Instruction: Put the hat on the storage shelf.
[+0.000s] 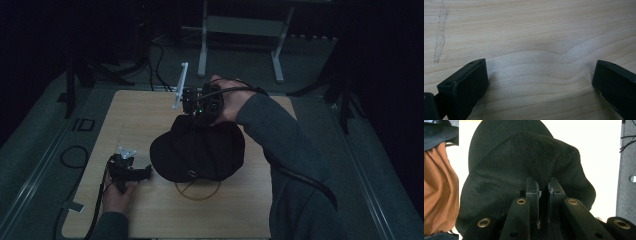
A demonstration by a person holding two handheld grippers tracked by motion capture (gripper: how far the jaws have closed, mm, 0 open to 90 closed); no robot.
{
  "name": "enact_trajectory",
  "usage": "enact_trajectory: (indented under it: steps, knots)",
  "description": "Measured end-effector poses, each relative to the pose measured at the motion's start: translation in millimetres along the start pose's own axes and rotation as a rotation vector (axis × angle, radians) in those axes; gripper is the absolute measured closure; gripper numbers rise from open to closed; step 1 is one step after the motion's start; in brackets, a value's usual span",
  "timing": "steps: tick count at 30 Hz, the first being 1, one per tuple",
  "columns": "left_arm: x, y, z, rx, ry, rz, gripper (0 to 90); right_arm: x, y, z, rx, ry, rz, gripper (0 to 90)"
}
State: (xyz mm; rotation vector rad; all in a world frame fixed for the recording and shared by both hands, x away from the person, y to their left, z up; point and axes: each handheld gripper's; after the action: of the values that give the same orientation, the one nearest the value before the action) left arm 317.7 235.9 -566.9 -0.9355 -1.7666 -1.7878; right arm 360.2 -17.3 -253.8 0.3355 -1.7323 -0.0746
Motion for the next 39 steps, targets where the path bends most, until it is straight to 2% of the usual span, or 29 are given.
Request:
enact_trajectory:
  steps: [12, 26, 33, 39]
  knots:
    - [0.0, 0.0, 0.0, 0.0, 0.0, 0.0, 0.1, -9.5, -0.9, -0.4, -0.008, 0.022, 0.005, 75.0]
    - [0.1, 0.0, 0.0, 0.0, -0.001, 0.001, 0.1, -14.7, -6.3, -0.6, -0.019, 0.055, 0.001, 53.5]
    - [0.0, 0.0, 0.0, 0.0, -0.001, 0.0, 0.1, -10.0, -8.0, -0.9, -0.036, 0.032, -0.017, 42.3]
    - [0.0, 0.0, 0.0, 0.0, -0.001, 0.0, 0.1, -2.1, -13.5, -1.4, -0.059, 0.012, -0.043, 37.4]
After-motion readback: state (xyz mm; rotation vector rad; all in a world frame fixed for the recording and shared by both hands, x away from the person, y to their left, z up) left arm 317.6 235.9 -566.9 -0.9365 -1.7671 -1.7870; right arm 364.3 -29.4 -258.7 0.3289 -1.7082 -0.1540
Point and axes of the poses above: each handheld gripper's, and its own axes: x roughly backward along the jaws, y roughly out of its top, z roughly to its left, and after that the axes turned 4 degrees about x, right-handed
